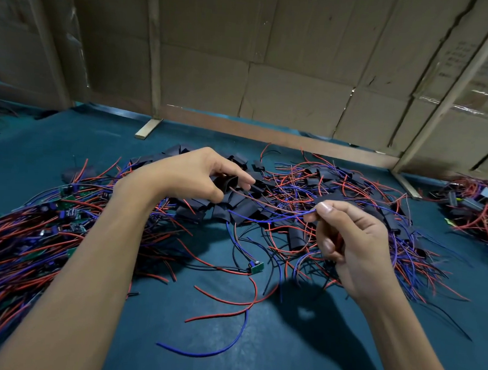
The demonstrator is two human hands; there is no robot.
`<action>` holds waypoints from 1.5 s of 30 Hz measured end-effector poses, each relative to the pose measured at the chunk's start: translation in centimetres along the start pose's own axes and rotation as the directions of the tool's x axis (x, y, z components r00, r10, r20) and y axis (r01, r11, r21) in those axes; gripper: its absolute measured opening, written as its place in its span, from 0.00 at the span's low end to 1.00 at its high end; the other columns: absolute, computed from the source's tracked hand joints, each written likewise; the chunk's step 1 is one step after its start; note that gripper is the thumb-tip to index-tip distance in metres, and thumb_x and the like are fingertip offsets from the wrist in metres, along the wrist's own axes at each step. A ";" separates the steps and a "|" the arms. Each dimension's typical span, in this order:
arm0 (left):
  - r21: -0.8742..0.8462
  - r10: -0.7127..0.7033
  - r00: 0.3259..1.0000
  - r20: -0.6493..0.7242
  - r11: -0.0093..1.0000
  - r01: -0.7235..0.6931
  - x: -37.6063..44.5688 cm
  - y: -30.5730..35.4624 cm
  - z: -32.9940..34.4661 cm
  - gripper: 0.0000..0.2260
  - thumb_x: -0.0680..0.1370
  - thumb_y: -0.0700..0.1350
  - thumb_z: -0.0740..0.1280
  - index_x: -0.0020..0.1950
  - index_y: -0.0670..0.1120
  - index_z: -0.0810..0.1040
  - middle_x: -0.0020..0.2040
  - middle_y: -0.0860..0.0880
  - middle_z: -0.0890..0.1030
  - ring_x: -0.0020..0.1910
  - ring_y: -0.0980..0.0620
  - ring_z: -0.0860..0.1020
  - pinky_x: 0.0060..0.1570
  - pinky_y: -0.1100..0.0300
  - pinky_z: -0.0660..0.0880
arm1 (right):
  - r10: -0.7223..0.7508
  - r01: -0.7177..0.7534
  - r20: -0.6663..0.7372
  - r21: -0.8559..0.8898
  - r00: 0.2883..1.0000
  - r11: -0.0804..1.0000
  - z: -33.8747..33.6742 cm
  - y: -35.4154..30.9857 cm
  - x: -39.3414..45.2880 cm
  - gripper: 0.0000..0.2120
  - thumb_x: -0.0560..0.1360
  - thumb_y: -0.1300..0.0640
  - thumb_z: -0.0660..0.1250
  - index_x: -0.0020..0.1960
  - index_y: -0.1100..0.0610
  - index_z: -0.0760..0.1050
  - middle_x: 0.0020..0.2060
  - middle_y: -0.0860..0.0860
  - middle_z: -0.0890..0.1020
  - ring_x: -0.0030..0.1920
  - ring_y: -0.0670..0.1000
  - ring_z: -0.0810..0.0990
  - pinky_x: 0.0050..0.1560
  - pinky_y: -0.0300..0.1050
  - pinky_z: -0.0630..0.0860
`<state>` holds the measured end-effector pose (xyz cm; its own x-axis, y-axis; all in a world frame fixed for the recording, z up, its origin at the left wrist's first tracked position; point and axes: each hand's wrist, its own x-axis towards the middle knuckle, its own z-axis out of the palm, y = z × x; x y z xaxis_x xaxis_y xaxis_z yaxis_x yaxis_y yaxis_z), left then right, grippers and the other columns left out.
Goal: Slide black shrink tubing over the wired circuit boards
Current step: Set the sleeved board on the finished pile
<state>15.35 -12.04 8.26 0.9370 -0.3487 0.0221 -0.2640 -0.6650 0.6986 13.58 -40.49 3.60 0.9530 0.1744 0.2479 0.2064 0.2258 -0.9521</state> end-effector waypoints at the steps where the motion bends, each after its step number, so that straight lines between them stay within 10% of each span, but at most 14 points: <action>1: -0.006 0.001 1.000 0.005 1.000 -0.001 0.0 0.1 0.1 0.30 0.70 0.28 0.65 0.63 0.58 0.82 0.56 0.64 0.84 0.62 0.65 0.78 0.55 0.69 0.72 | 0.007 -0.007 0.007 0.001 1.000 1.000 0.0 0.0 0.0 0.04 0.71 0.55 0.75 0.38 0.54 0.83 0.36 0.54 0.84 0.23 0.46 0.66 0.22 0.32 0.58; 6: 0.013 0.002 1.000 0.030 1.000 -0.002 0.1 0.3 0.1 0.31 0.69 0.28 0.65 0.62 0.58 0.82 0.56 0.65 0.83 0.61 0.70 0.76 0.53 0.78 0.68 | 0.046 -0.045 -0.021 0.008 0.999 0.999 0.1 0.1 0.2 0.07 0.67 0.50 0.74 0.38 0.54 0.84 0.37 0.54 0.84 0.23 0.46 0.66 0.22 0.32 0.58; 22: 0.089 0.033 0.996 0.088 0.995 -0.041 0.3 0.7 0.6 0.31 0.70 0.30 0.65 0.62 0.62 0.82 0.55 0.69 0.82 0.65 0.38 0.77 0.64 0.35 0.73 | 0.143 -0.137 -0.152 0.051 0.978 0.989 0.1 0.0 0.6 0.07 0.78 0.59 0.69 0.42 0.56 0.83 0.40 0.54 0.85 0.23 0.46 0.64 0.21 0.33 0.55; 28: 0.099 0.013 0.995 0.095 0.995 -0.022 0.8 0.9 1.0 0.30 0.71 0.30 0.66 0.65 0.58 0.81 0.56 0.67 0.82 0.65 0.51 0.78 0.66 0.49 0.73 | 0.233 -0.214 -0.156 0.133 0.960 0.968 0.0 0.1 0.7 0.10 0.77 0.57 0.70 0.37 0.54 0.83 0.43 0.55 0.86 0.23 0.45 0.64 0.21 0.33 0.55; 38: 0.106 0.018 0.994 0.111 0.994 -0.030 1.2 1.2 1.7 0.30 0.71 0.32 0.67 0.61 0.65 0.80 0.61 0.62 0.82 0.53 0.51 0.75 0.66 0.44 0.73 | 0.364 -0.317 -0.176 0.248 0.914 0.915 -0.5 0.1 1.0 0.05 0.76 0.57 0.70 0.41 0.53 0.78 0.42 0.52 0.85 0.21 0.42 0.64 0.18 0.33 0.56; 42: 0.109 0.061 0.994 0.095 0.991 -0.071 1.3 1.3 1.9 0.31 0.70 0.30 0.67 0.59 0.66 0.80 0.55 0.76 0.78 0.62 0.66 0.76 0.52 0.77 0.71 | 0.407 -0.365 -0.167 0.235 0.898 0.901 -0.3 0.3 1.0 0.04 0.76 0.57 0.70 0.43 0.54 0.77 0.43 0.52 0.86 0.21 0.42 0.64 0.17 0.33 0.56; 45: 0.122 0.057 0.995 0.086 0.990 -0.067 1.4 1.3 1.9 0.30 0.71 0.32 0.68 0.63 0.62 0.81 0.55 0.68 0.82 0.57 0.65 0.79 0.47 0.72 0.73 | 0.370 -0.336 -0.188 0.187 0.910 0.923 0.0 0.6 0.9 0.04 0.77 0.57 0.70 0.44 0.55 0.78 0.43 0.53 0.86 0.22 0.43 0.64 0.18 0.33 0.54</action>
<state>15.90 -14.69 7.85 0.8973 -0.4414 0.0002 -0.3521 -0.7156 0.6032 14.51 -40.16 3.29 0.9852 0.0618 -0.1601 -0.1716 0.3288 -0.9287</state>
